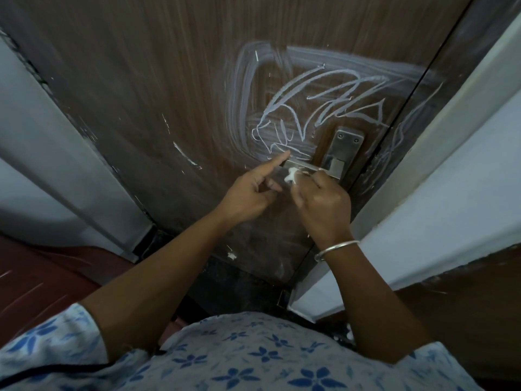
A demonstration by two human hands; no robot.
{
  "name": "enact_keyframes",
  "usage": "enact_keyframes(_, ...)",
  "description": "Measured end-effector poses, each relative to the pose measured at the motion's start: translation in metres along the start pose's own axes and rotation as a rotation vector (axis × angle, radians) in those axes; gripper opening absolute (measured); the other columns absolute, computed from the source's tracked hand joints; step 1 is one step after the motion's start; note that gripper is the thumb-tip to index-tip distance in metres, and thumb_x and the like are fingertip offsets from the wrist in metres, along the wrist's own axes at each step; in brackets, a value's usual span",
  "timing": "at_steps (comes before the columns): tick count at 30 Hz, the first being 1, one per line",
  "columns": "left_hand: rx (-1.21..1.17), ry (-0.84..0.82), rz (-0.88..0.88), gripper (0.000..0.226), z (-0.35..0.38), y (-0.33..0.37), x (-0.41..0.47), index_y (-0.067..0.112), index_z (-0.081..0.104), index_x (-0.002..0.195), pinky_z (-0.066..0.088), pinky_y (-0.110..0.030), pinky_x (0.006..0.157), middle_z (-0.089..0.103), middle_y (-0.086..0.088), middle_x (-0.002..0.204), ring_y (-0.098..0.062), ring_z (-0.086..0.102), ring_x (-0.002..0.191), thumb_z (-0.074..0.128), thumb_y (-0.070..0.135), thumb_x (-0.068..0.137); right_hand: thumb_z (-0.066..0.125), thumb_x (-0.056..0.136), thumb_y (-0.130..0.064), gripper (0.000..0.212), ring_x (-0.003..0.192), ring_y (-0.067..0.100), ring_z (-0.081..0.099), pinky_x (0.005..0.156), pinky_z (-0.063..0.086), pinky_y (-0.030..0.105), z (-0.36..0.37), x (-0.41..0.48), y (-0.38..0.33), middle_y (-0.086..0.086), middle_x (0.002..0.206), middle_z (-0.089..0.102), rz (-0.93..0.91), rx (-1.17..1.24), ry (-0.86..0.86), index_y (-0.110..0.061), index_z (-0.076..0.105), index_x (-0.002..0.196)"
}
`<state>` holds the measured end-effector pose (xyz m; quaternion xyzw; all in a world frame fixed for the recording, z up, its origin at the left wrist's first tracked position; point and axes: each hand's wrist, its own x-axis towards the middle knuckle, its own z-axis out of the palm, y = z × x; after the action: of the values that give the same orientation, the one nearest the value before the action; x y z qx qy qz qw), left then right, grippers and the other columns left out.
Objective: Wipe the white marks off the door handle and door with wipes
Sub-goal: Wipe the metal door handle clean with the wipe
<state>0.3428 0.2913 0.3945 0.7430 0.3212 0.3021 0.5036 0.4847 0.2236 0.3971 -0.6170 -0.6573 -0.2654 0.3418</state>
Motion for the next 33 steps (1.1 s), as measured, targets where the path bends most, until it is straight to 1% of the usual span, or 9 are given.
enact_keyframes(3, -0.019, -0.004, 0.005, 0.076, -0.002, 0.0, 0.001, 0.042, 0.029, 0.136, 0.043, -0.025, 0.082, 0.06, -0.018, 0.084, -0.015, 0.054, 0.078, 0.052, -0.009, 0.083, 0.063, 0.083, -0.008, 0.011, 0.048, 0.024, 0.055, 0.044, 0.044, 0.023, -0.003, 0.002, 0.002, 0.011, 0.062, 0.06, 0.008, 0.005, 0.031, -0.002, 0.073, 0.083)
enact_keyframes(6, -0.044, -0.016, 0.005, 0.076, 0.001, 0.003, 0.002, 0.036, 0.028, 0.139, 0.044, -0.026, 0.079, 0.059, -0.023, 0.091, -0.02, 0.054, 0.079, 0.051, -0.011, 0.084, 0.064, 0.082, -0.008, 0.009, 0.047, 0.024, 0.055, 0.042, 0.044, 0.025, -0.003, 0.01, -0.002, 0.011, 0.062, 0.059, 0.016, 0.006, 0.031, -0.003, 0.072, 0.082)
enact_keyframes(9, -0.062, -0.03, 0.003, 0.077, 0.003, 0.006, -0.001, 0.037, 0.025, 0.139, 0.043, -0.026, 0.079, 0.057, -0.028, 0.083, -0.023, 0.052, 0.079, 0.05, -0.012, 0.085, 0.066, 0.082, -0.009, 0.008, 0.046, 0.025, 0.054, 0.04, 0.041, 0.026, -0.001, 0.01, -0.006, 0.01, 0.06, 0.057, 0.011, -0.02, -0.019, -0.004, 0.071, 0.078)
enact_keyframes(15, 0.007, -0.036, -0.024, 0.078, 0.0, 0.002, -0.002, 0.047, 0.025, 0.136, 0.044, -0.018, 0.077, 0.061, -0.003, 0.078, -0.009, 0.056, 0.076, 0.056, -0.003, 0.085, 0.059, 0.087, -0.01, 0.017, 0.047, 0.023, 0.055, 0.043, 0.046, 0.024, -0.007, 0.003, 0.006, 0.01, 0.06, 0.059, 0.026, 0.008, 0.05, -0.004, 0.073, 0.079)
enact_keyframes(18, 0.004, -0.022, -0.015, 0.077, 0.004, 0.004, -0.002, 0.046, 0.025, 0.136, 0.044, -0.014, 0.076, 0.06, 0.012, 0.076, -0.007, 0.056, 0.078, 0.056, -0.004, 0.085, 0.063, 0.085, -0.009, 0.012, 0.046, 0.022, 0.054, 0.042, 0.042, 0.022, -0.006, 0.007, 0.001, 0.009, 0.06, 0.058, 0.02, -0.013, 0.037, -0.004, 0.073, 0.081)
enact_keyframes(20, 0.003, -0.02, -0.007, 0.077, 0.004, 0.005, -0.003, 0.045, 0.024, 0.137, 0.045, -0.018, 0.079, 0.061, 0.008, 0.076, -0.008, 0.056, 0.079, 0.055, -0.004, 0.085, 0.067, 0.082, -0.009, 0.008, 0.045, 0.023, 0.053, 0.041, 0.04, 0.021, -0.004, 0.006, -0.002, 0.009, 0.059, 0.058, 0.016, -0.041, -0.008, -0.005, 0.073, 0.08)
enact_keyframes(24, 0.032, 0.018, 0.034, 0.076, 0.001, 0.006, -0.007, 0.042, 0.022, 0.139, 0.044, -0.014, 0.083, 0.063, -0.02, 0.086, 0.002, 0.056, 0.073, 0.053, -0.004, 0.086, 0.061, 0.085, -0.009, 0.015, 0.046, 0.024, 0.055, 0.043, 0.044, 0.023, -0.008, -0.004, 0.005, 0.01, 0.06, 0.06, 0.048, -0.01, -0.012, -0.004, 0.073, 0.077)
enact_keyframes(30, 0.046, -0.01, 0.029, 0.077, 0.003, 0.004, -0.006, 0.044, 0.023, 0.138, 0.043, -0.021, 0.085, 0.061, -0.004, 0.079, 0.005, 0.056, 0.074, 0.054, -0.004, 0.086, 0.059, 0.088, -0.011, 0.018, 0.045, 0.025, 0.053, 0.041, 0.044, 0.025, -0.011, -0.001, 0.004, 0.01, 0.058, 0.056, 0.081, -0.001, 0.017, -0.004, 0.072, 0.078)
enact_keyframes(33, 0.036, -0.021, 0.022, 0.077, 0.005, 0.003, -0.007, 0.044, 0.025, 0.138, 0.043, -0.022, 0.086, 0.061, -0.005, 0.08, 0.005, 0.056, 0.075, 0.054, -0.004, 0.085, 0.063, 0.085, -0.009, 0.014, 0.046, 0.024, 0.055, 0.043, 0.045, 0.025, -0.009, -0.004, 0.003, 0.01, 0.06, 0.059, 0.081, -0.017, -0.013, -0.004, 0.073, 0.077)
